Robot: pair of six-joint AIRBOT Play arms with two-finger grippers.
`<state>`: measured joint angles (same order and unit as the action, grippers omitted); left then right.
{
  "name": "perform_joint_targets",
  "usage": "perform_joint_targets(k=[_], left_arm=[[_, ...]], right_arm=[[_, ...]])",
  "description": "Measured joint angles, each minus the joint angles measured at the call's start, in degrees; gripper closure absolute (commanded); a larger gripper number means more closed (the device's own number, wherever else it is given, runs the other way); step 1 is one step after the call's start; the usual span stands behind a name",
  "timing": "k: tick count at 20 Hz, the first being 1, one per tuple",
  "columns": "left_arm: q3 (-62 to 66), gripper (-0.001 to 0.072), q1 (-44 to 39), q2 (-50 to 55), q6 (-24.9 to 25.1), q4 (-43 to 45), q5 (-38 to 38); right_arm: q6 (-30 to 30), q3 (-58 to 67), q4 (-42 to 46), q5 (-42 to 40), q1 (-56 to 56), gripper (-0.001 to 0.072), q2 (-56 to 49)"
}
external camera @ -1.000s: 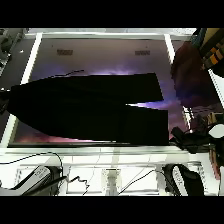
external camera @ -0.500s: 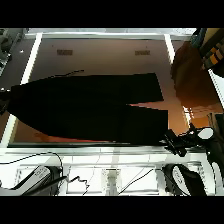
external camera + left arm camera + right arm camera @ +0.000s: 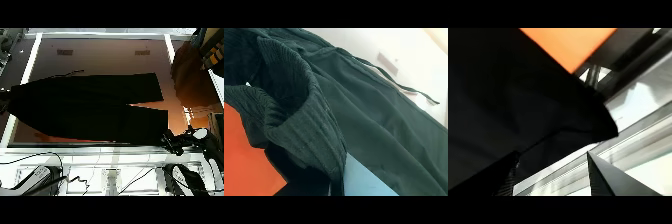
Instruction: Fold the clothes and pants, and hang the long-sleeved shirts on hangers.
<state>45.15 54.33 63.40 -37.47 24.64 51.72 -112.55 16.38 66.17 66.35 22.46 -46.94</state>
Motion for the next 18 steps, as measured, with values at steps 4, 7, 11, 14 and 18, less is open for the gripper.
perform_joint_targets(k=[4, 7, 11, 14, 18], left_arm=[[0.0, 0.0688, 0.0, 0.0, 0.0, 0.0, 0.0], [0.0, 0.0688, 0.0, 0.0, 0.02, -0.02, 0.0], [0.0, 0.0688, 0.0, 0.0, 0.0, -0.07, 0.0], [-0.02, 0.0688, 0.0, -0.13, 0.0, -1.09, 0.26], [0.02, 0.0689, 0.0, -1.88, 0.0, -4.79, 0.17]], right_arm=[[-0.17, -2.43, -1.42, -1.81, 0.07, 0.0487, -0.09], [0.15, -2.75, -1.11, -5.6, 0.0, 0.0704, -0.17], [2.01, -0.79, 1.95, -9.33, 0.0, 0.0705, -0.24], [4.81, 3.02, 3.5, -9.05, 0.0, 0.0705, 0.31], [6.6, 9.09, 0.48, -8.2, 0.0, 0.0706, 5.18]])
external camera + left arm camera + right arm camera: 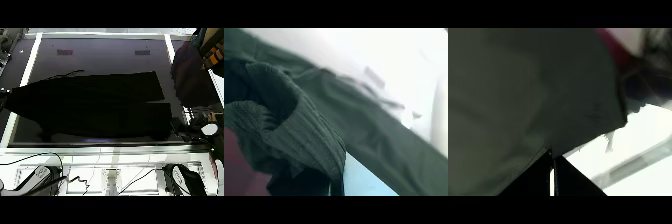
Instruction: Fold the clothes and pants, and hang the long-sleeved shirts on hangers.
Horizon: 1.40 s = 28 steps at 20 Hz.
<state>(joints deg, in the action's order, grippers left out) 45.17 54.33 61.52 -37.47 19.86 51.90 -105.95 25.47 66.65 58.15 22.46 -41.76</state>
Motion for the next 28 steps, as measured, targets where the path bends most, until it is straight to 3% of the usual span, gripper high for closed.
perform_joint_targets(k=[4, 8, 13, 16, 22, 28], left_arm=[[0.02, 0.0689, 0.0, -2.56, -1.86, -1.92, -0.02], [0.02, 0.0691, 0.0, -3.93, -8.28, -1.53, -0.24], [0.0, 0.0691, 0.0, -4.33, -22.47, 8.85, -4.57], [0.0, 0.0692, -0.5, -4.33, -28.59, 9.64, -10.23], [0.11, 0.069, -6.01, -0.44, -34.25, 8.04, -22.97], [0.13, 0.0689, -13.77, 6.25, -35.67, -0.44, -35.78]], right_arm=[[0.35, 4.42, -5.27, -4.79, -0.52, 0.0707, 2.99], [0.48, 7.52, -8.13, -15.02, -5.64, 0.0707, -0.02], [0.52, 16.83, -8.9, -26.51, -13.92, 0.0707, -13.73], [0.22, 26.82, -8.61, -30.64, -17.0, 0.0707, -24.59], [-6.84, 45.97, -8.44, -34.49, -19.26, 0.0707, -43.3], [-12.11, 59.32, -8.39, -38.84, -22.4, 0.0707, -55.98]])
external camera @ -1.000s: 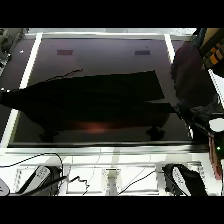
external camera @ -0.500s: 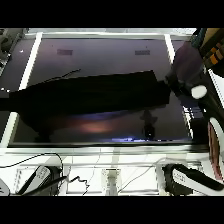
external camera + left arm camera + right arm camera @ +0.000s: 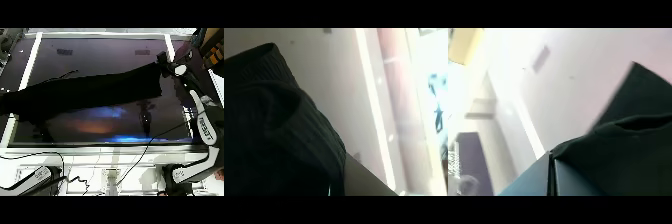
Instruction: Fold the clothes and pants, and hang the long-sleeved shirts on hangers.
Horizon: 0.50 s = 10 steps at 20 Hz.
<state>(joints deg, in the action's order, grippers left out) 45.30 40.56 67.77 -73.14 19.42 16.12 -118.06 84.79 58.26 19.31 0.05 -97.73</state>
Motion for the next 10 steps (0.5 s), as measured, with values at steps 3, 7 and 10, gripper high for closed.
perform_joint_targets(k=[3, 7, 10], left_arm=[[0.02, 0.0689, -2.03, 1.4, -0.17, -3.52, -5.03], [0.2, 0.0688, -3.67, 2.4, -1.42, -5.46, -11.54], [1.95, 0.0683, -5.31, 4.48, -3.98, -6.01, -14.4]], right_arm=[[-1.68, 5.7, 0.0, -1.57, -1.07, 0.0707, -5.14], [-3.52, 10.86, 0.0, -3.48, -1.57, 0.0707, -10.45], [-4.28, 12.26, 0.0, -4.85, -1.7, 0.0706, -12.72]])
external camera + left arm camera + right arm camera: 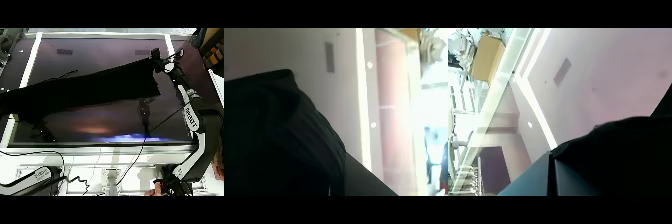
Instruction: Fold the clothes and pants, and hang the long-sleeved shirts on hangers.
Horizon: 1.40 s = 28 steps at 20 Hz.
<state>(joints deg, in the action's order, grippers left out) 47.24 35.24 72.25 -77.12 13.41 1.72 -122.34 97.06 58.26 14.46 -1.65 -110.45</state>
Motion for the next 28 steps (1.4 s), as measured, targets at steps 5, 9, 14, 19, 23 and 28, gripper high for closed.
perform_joint_targets(k=[5, 9, 14, 19, 23, 28], left_arm=[[4.63, 0.002, -2.93, 4.94, -1.97, -0.04, -1.62], [6.1, 0.002, -3.72, 4.87, -1.7, 5.79, -1.68], [6.58, 0.0053, -3.04, 0.0, -1.51, 18.16, -2.73], [6.54, 0.0152, 5.73, -5.31, -1.51, 26.88, 13.07], [2.25, 0.0039, 17.03, -8.68, -1.49, 32.2, 29.55], [-9.05, 0.0001, 26.27, -11.69, -0.63, 32.98, 35.67]], right_arm=[[-0.46, 0.68, 0.17, -2.71, 0.0, 0.0162, -1.46], [-0.2, 0.92, 0.2, -3.89, -0.04, 0.0162, -1.66], [0.2, 1.01, 0.26, -1.57, -0.04, 0.0162, -1.64], [10.36, 1.07, 0.52, 7.43, 0.22, 0.0163, 0.09], [24.61, 1.14, 1.09, 16.35, 0.48, 0.0163, 3.48], [31.34, 1.14, 2.1, 21.29, 0.55, 0.0164, 7.96]])
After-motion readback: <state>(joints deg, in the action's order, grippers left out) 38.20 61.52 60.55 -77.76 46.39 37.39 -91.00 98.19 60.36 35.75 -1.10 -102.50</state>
